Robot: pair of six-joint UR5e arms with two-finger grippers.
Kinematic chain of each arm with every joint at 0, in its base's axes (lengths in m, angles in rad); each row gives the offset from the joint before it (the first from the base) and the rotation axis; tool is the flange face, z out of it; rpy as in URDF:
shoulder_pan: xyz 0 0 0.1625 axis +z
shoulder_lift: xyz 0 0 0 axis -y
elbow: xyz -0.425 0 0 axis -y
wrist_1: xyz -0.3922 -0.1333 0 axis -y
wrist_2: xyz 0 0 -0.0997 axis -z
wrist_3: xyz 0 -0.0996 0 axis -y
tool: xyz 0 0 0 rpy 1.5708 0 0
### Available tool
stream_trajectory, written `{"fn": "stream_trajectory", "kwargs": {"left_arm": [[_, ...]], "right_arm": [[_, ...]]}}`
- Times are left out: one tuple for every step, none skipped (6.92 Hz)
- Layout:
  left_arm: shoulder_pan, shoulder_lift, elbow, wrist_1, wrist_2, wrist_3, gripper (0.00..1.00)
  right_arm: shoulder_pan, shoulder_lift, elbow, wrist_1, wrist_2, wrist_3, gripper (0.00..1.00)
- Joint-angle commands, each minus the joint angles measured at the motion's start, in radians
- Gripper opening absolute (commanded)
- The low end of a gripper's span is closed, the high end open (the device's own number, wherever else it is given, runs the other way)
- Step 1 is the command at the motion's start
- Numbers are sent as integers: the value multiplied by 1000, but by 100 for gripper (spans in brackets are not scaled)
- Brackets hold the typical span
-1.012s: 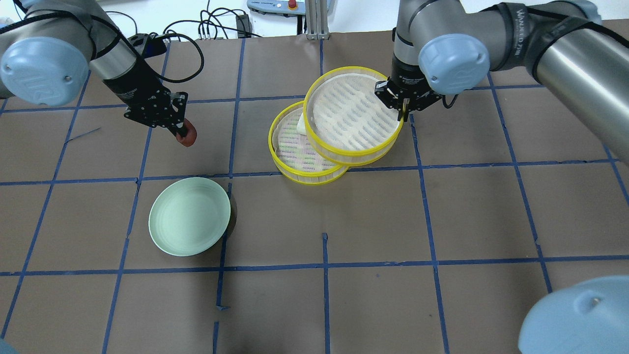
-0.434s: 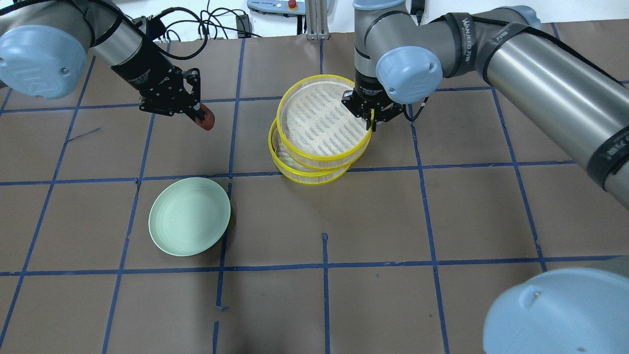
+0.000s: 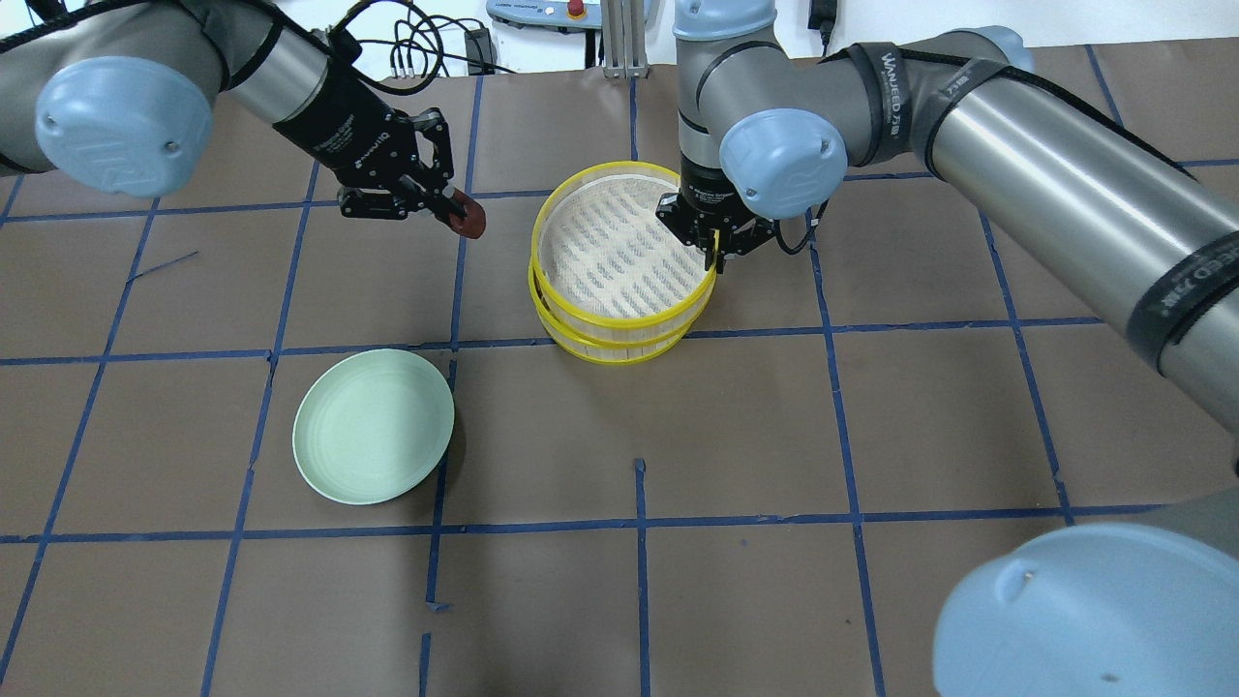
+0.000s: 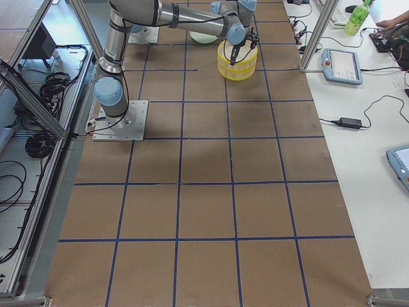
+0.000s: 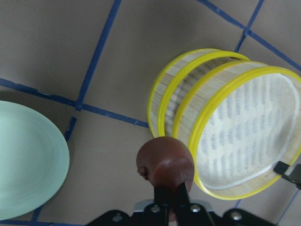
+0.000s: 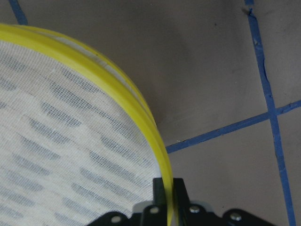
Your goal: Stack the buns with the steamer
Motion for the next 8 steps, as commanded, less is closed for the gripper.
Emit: {"fn": "stream_trajectory", "kwargs": {"left_arm": [[-65,-35,-2,25,-7,-63,2],[-106,-51,-1,105,2,-101,2],[-116,-58,-1,150,1,-144,3],[-116,-58,-1,150,-1,-146,3],[-116,-68,-1,152,-2,-143,3],[-117,-78,-1,167,-4,-142,3],[-117,-80,-1,181,-1,-145,13],[-117,-80,-1,181,-1,-146,23]], "right_arm": [[1,9,4,3,20,31,8],[1,15,1,3,28,33,8],[1,15,1,2,30,33,8],[1,15,-1,-1,30,34,8],[4,15,-1,-1,31,42,8],[4,15,-1,-1,31,45,8],[5,15,-1,-3,31,45,10],[5,15,-2,-4,31,45,11]]}}
